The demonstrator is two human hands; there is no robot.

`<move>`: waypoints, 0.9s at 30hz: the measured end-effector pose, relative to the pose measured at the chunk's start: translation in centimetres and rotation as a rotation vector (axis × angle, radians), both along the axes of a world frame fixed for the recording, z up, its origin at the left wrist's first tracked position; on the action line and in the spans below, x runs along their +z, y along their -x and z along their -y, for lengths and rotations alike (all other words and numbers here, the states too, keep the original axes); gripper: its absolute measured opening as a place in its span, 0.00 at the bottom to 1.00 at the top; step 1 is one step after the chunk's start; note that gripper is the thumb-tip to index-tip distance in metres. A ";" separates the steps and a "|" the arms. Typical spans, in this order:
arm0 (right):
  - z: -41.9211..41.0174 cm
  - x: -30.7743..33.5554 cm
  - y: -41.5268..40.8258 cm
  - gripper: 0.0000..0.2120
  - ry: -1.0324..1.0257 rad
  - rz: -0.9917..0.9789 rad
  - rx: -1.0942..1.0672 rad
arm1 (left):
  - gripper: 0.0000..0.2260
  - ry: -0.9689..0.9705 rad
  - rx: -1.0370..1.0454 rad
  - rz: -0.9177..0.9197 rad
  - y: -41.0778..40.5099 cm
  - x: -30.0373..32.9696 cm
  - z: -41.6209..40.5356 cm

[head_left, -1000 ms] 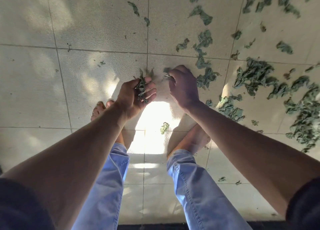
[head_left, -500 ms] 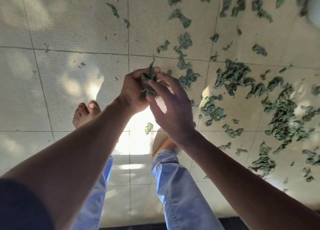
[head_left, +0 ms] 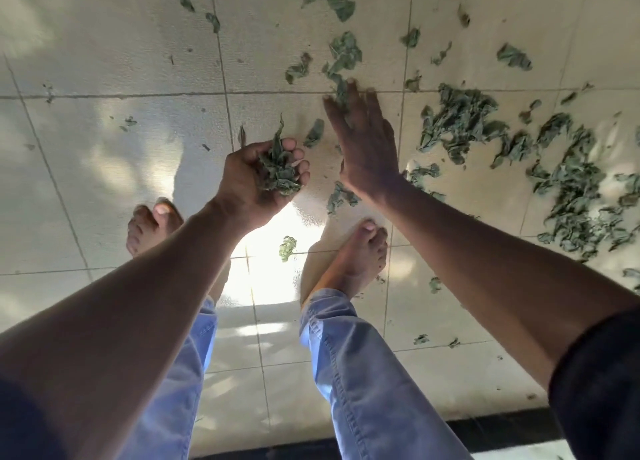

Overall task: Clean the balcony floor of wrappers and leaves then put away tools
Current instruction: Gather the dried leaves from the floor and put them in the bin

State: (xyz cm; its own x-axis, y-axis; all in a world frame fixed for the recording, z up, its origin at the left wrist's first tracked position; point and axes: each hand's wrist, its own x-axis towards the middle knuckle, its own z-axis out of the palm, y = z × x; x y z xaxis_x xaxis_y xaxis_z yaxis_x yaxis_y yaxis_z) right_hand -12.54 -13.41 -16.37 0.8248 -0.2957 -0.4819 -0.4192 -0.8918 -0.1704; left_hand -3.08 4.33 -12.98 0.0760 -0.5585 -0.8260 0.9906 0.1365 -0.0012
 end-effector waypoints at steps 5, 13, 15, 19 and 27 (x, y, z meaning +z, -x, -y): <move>0.4 0.4 0.7 0.34 0.026 0.041 0.104 | 0.14 -0.045 -0.031 -0.004 0.5 0.4 -0.4; 1.7 0.3 3.2 0.14 -0.082 0.216 -0.003 | 0.13 -0.123 -0.078 0.016 0.8 0.6 1.2; 1.5 1.1 2.9 0.11 -0.126 0.292 -0.134 | 0.13 -0.151 -0.089 0.022 0.8 0.6 1.6; -1.2 6.0 1.8 0.09 -0.273 0.545 -0.249 | 0.15 -0.218 -0.088 0.051 0.6 0.7 2.5; -7.3 10.8 -0.5 0.10 -0.413 0.607 -0.482 | 0.13 -0.109 -0.084 0.006 0.0 2.0 4.3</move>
